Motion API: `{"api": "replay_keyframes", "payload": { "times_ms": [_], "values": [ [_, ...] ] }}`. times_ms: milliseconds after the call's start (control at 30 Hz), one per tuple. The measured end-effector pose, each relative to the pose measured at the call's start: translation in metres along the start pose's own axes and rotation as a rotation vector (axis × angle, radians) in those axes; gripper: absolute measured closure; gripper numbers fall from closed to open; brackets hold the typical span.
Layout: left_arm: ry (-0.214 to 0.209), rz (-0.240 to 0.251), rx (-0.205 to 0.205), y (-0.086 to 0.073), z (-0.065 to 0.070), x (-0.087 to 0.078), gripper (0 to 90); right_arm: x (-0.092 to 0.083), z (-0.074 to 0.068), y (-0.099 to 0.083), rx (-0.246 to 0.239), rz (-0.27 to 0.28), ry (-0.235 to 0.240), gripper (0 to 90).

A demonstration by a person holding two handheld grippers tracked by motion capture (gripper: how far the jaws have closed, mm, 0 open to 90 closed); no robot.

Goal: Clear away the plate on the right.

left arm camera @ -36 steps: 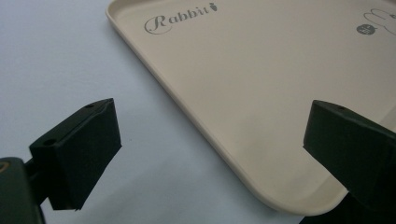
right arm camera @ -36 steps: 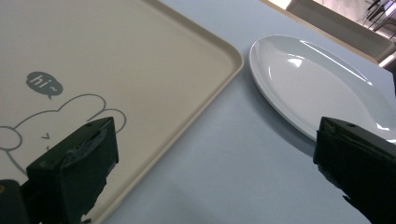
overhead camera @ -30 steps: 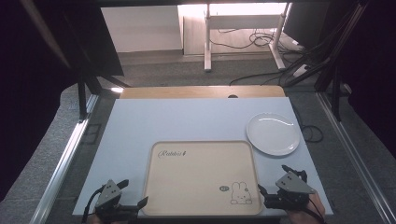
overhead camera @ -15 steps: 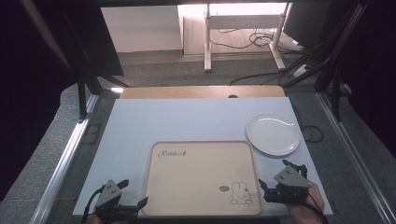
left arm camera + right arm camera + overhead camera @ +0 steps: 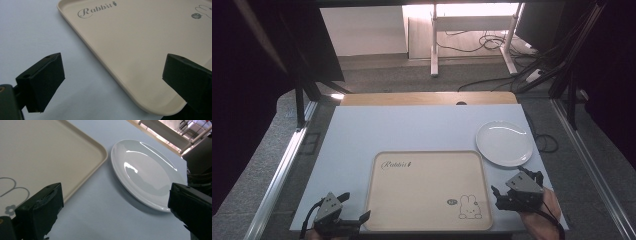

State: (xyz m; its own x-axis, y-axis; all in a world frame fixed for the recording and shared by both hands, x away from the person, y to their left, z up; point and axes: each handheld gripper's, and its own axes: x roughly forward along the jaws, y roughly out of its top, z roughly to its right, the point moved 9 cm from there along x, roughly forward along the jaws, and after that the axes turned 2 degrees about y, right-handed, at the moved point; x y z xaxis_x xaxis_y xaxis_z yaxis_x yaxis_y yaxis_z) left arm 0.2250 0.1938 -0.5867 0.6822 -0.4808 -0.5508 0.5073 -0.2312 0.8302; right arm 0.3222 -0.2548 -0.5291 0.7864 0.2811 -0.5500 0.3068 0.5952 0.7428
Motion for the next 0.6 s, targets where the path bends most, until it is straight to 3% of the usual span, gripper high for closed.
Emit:
{"api": "replay_keyframes", "payload": {
  "times_ms": [200, 367, 600],
  "values": [
    [0.000, 0.000, 0.000, 0.0000, 0.0000, 0.0001, 3.5, 0.0048, 0.0058, -0.0030, 0.001, -0.044, -0.036, 0.0],
    [0.000, 0.000, -0.002, 0.0000, -0.0001, 0.0001, 3.5, 0.0049, 0.0059, -0.0016, 0.000, -0.044, -0.023, 0.0],
    [0.001, -0.001, -0.002, 0.0001, -0.0001, 0.0006, 3.6, 0.0048, 0.0072, 0.0028, -0.123, -0.076, -0.072, 0.0]
  ]
}}
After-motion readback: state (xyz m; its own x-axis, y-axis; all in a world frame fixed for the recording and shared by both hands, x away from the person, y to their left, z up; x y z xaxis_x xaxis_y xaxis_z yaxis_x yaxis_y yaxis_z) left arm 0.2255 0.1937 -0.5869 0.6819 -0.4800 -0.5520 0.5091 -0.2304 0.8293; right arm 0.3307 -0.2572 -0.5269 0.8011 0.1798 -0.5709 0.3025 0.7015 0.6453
